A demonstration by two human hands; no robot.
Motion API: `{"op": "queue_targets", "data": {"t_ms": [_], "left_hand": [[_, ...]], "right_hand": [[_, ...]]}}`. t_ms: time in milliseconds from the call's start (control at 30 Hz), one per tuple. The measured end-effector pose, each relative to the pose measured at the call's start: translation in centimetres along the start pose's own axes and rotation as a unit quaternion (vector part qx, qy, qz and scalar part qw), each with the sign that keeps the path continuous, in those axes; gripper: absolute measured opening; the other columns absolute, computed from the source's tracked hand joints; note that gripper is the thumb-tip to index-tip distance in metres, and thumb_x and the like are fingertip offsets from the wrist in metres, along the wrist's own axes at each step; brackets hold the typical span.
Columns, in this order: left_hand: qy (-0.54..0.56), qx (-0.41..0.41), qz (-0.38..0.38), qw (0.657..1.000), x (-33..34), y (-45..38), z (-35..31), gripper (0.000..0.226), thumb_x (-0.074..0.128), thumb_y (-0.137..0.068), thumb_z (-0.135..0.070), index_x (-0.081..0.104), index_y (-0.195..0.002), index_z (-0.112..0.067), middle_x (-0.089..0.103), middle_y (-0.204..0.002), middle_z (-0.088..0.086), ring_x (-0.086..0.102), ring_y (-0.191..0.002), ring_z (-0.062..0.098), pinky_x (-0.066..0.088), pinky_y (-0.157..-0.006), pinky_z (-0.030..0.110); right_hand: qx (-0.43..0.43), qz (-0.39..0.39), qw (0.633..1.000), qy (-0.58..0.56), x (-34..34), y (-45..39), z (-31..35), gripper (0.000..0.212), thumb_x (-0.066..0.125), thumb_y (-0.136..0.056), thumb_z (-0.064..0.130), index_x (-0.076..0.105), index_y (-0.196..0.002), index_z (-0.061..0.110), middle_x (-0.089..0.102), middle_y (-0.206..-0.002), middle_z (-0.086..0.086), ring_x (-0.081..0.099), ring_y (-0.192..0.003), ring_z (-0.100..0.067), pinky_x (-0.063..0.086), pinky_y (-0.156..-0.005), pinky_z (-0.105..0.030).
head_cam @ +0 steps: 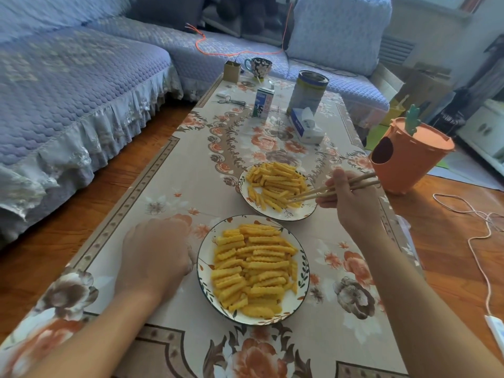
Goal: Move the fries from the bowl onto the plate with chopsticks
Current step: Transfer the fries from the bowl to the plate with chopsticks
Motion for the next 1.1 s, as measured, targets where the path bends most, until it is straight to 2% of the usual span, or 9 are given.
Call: {"op": "queue_targets", "data": {"t_ms": [100,200,433,567,667,767,867,967,1100], "left_hand": [[-0.002,0.003,0.001,1.0,-0.1,0.0,0.0,0.043,0.041,-0.081,-0.031,0.064,-0.114,-0.017,0.06,-0.108,0.008,0.051,-0.103,0.031,0.043,-0.096,0.05],[-0.004,0.003,0.009,1.0,-0.1,-0.1,0.1,0.043,0.041,-0.081,-0.031,0.063,-0.115,-0.016,0.059,-0.108,0.009,0.051,-0.103,0.031,0.043,-0.097,0.051],[-0.013,0.0,0.027,1.0,-0.5,0.1,-0.1,0.042,0.041,-0.084,-0.032,0.061,-0.117,-0.017,0.059,-0.111,0.01,0.05,-0.105,0.031,0.043,-0.099,0.05],[-0.011,0.0,0.023,1.0,-0.5,0.2,-0.2,0.043,0.04,-0.084,-0.033,0.061,-0.118,-0.016,0.059,-0.11,0.012,0.05,-0.104,0.032,0.043,-0.098,0.051],[-0.016,-0.001,0.028,0.999,-0.5,0.2,-0.2,0.043,0.039,-0.085,-0.033,0.061,-0.118,-0.015,0.059,-0.111,0.012,0.05,-0.105,0.032,0.044,-0.097,0.051],[-0.015,-0.001,0.03,0.999,-0.5,0.2,-0.3,0.043,0.039,-0.084,-0.033,0.061,-0.117,-0.015,0.059,-0.111,0.013,0.05,-0.105,0.033,0.044,-0.097,0.052],[-0.014,-0.001,0.03,0.999,-0.6,0.2,-0.2,0.043,0.039,-0.085,-0.034,0.061,-0.117,-0.015,0.058,-0.111,0.012,0.05,-0.105,0.032,0.043,-0.098,0.052],[-0.012,0.0,0.028,1.0,-0.5,0.1,-0.2,0.046,0.039,-0.084,-0.034,0.062,-0.12,-0.015,0.059,-0.111,0.013,0.05,-0.105,0.033,0.043,-0.099,0.052],[-0.015,0.002,0.026,1.0,-0.5,0.3,-0.1,0.048,0.038,-0.084,-0.035,0.062,-0.12,-0.015,0.059,-0.112,0.012,0.051,-0.106,0.033,0.043,-0.099,0.052]], "right_hand": [[0.005,-0.024,0.999,-0.045,-0.9,0.2,1.3,0.041,0.049,-0.108,0.031,0.065,-0.086,0.0,0.069,-0.064,-0.014,0.071,-0.052,-0.023,0.063,-0.054,-0.033],[0.027,-0.024,0.995,-0.089,-2.2,0.8,3.0,0.044,0.048,-0.108,0.033,0.063,-0.08,0.003,0.07,-0.06,-0.014,0.071,-0.053,-0.028,0.062,-0.053,-0.036],[0.095,0.12,0.981,-0.12,-4.3,5.7,5.5,0.049,0.05,-0.094,0.042,0.062,-0.081,-0.004,0.066,-0.061,-0.021,0.07,-0.054,-0.037,0.062,-0.054,-0.042],[0.107,0.152,0.974,-0.132,-4.8,8.8,4.6,0.046,0.049,-0.095,0.037,0.062,-0.078,-0.004,0.063,-0.06,-0.029,0.068,-0.051,-0.04,0.06,-0.049,-0.039],[0.103,0.164,0.973,-0.124,-4.8,10.5,3.8,0.045,0.054,-0.091,0.041,0.068,-0.071,0.004,0.064,-0.063,-0.032,0.068,-0.053,-0.042,0.061,-0.05,-0.04],[0.099,0.166,0.976,-0.104,-5.3,11.5,3.1,0.043,0.064,-0.08,0.049,0.07,-0.07,0.007,0.066,-0.062,-0.029,0.069,-0.053,-0.04,0.06,-0.049,-0.037],[0.086,0.155,0.981,-0.085,-6.5,11.8,3.0,0.052,0.076,-0.076,0.056,0.069,-0.075,0.005,0.067,-0.064,-0.026,0.069,-0.055,-0.042,0.061,-0.052,-0.039],[0.075,0.115,0.984,-0.11,-7.3,11.8,3.3,0.038,0.067,-0.082,0.041,0.068,-0.072,0.005,0.064,-0.064,-0.027,0.067,-0.053,-0.042,0.061,-0.052,-0.039],[0.076,0.127,0.983,-0.112,-5.9,12.4,3.0,0.037,0.062,-0.082,0.041,0.068,-0.07,0.007,0.065,-0.062,-0.023,0.068,-0.052,-0.039,0.059,-0.049,-0.035]]}}
Point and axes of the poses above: each hand's wrist, its own y-axis away from the middle knuckle, its own x-axis out of the palm, z = x × y, the point moved 2 cm from there along -y, towards the middle knuckle
